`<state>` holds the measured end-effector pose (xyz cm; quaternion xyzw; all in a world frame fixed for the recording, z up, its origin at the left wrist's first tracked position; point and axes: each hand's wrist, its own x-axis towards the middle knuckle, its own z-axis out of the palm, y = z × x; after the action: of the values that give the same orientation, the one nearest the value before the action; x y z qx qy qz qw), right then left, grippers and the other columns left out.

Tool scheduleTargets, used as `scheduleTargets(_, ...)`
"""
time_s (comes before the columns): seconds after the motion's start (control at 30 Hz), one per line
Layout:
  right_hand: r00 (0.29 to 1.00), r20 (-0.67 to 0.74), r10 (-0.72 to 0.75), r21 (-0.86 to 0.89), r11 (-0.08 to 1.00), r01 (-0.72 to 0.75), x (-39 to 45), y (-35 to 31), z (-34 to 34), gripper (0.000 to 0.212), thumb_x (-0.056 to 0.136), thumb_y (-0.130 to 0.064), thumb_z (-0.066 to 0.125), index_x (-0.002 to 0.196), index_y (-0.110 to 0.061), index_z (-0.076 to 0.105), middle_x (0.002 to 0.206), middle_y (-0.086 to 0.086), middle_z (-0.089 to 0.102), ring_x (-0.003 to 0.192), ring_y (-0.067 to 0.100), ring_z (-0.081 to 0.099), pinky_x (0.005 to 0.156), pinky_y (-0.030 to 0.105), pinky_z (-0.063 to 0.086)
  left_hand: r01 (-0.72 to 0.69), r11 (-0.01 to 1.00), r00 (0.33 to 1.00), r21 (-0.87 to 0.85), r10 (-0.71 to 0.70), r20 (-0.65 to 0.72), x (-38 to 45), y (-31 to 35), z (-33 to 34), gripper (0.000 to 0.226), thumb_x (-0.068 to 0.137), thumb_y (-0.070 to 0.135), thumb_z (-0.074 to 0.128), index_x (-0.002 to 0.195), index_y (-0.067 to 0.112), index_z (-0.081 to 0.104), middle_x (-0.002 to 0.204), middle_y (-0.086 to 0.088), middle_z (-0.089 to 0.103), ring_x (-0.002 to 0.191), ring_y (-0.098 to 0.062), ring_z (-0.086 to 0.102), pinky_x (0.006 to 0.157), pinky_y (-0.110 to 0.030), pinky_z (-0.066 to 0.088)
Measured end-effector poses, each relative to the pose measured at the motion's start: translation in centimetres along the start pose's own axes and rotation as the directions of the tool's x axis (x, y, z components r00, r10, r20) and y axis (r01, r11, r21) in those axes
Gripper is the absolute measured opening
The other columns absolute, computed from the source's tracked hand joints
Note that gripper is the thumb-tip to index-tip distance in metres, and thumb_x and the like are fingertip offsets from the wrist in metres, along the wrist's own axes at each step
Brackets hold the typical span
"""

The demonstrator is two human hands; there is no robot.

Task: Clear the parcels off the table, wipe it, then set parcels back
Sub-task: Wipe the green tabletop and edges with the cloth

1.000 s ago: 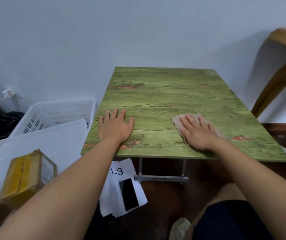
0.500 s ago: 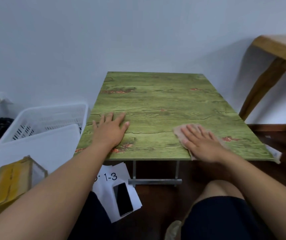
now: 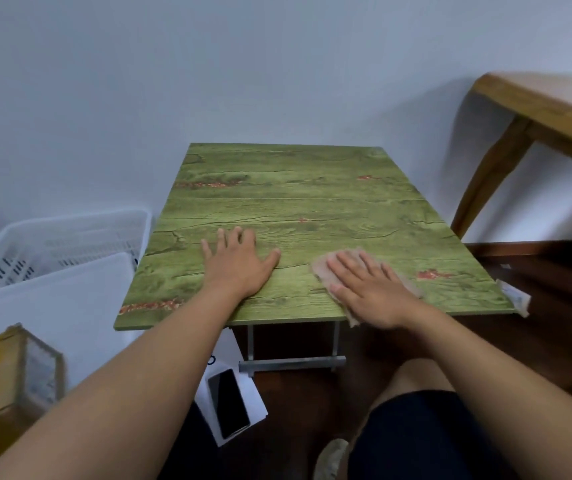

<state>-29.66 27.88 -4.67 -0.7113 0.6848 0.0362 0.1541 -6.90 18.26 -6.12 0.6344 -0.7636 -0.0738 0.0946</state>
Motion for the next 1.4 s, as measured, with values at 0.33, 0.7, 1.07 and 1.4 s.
scheduleTargets(0.33, 0.999, -0.052, 0.001, 0.010, 1.000, 0.000, 2.9, -3.4, 0.3, 0.059, 0.101, -0.056, 0.007, 0.155, -0.038, -0.010, 0.162, -0.013, -0.020, 0.149, 0.024, -0.022, 0.117, 0.048, -0.015, 0.024, 1.000, 0.998, 0.006, -0.024, 0.053, 0.0, -0.4, -0.3, 0.073, 0.086, 0.079, 0.020, 0.151, 0.046, 0.021, 0.163, -0.001, 0.012, 0.151, -0.026, 0.001, 0.119, -0.053, -0.005)
scheduleTargets(0.7, 0.968, -0.020, 0.251, 0.074, 0.966, -0.249, 3.8, 4.0, -2.0, 0.060, 0.101, -0.057, 0.009, 0.156, -0.037, -0.007, 0.163, -0.011, -0.017, 0.150, 0.025, -0.018, 0.119, 0.051, -0.010, 0.024, 1.000, 0.998, -0.003, -0.024, 0.054, 0.0, -0.2, -0.3, 0.072, 0.086, 0.079, 0.020, 0.151, 0.047, 0.022, 0.163, -0.002, 0.012, 0.151, -0.026, 0.000, 0.119, -0.053, -0.005)
scheduleTargets(1.07, 0.988, -0.043, 0.150, -0.003, 0.989, -0.151, -0.4, 5.4, -0.4, 0.059, 0.100, -0.059, 0.009, 0.154, -0.043, -0.007, 0.162, -0.016, -0.017, 0.150, 0.018, -0.016, 0.120, 0.047, -0.006, 0.025, 1.000, 0.999, -0.006, -0.024, 0.045, 0.0, -0.1, -0.5, 0.071, 0.086, 0.080, 0.021, 0.150, 0.048, 0.023, 0.162, -0.001, 0.014, 0.150, -0.027, 0.003, 0.120, -0.053, -0.003)
scheduleTargets(1.4, 0.981, -0.062, 0.183, 0.046, 0.982, -0.181, 2.0, 1.7, -0.1, 0.059, 0.102, -0.055, 0.010, 0.157, -0.037, -0.003, 0.164, -0.011, -0.014, 0.151, 0.027, -0.015, 0.118, 0.052, -0.008, 0.030, 1.000, 0.999, 0.002, -0.030, 0.028, 0.0, -0.5, -0.2, 0.073, 0.085, 0.082, 0.021, 0.149, 0.048, 0.027, 0.161, 0.000, 0.018, 0.150, -0.026, 0.008, 0.120, -0.053, 0.001)
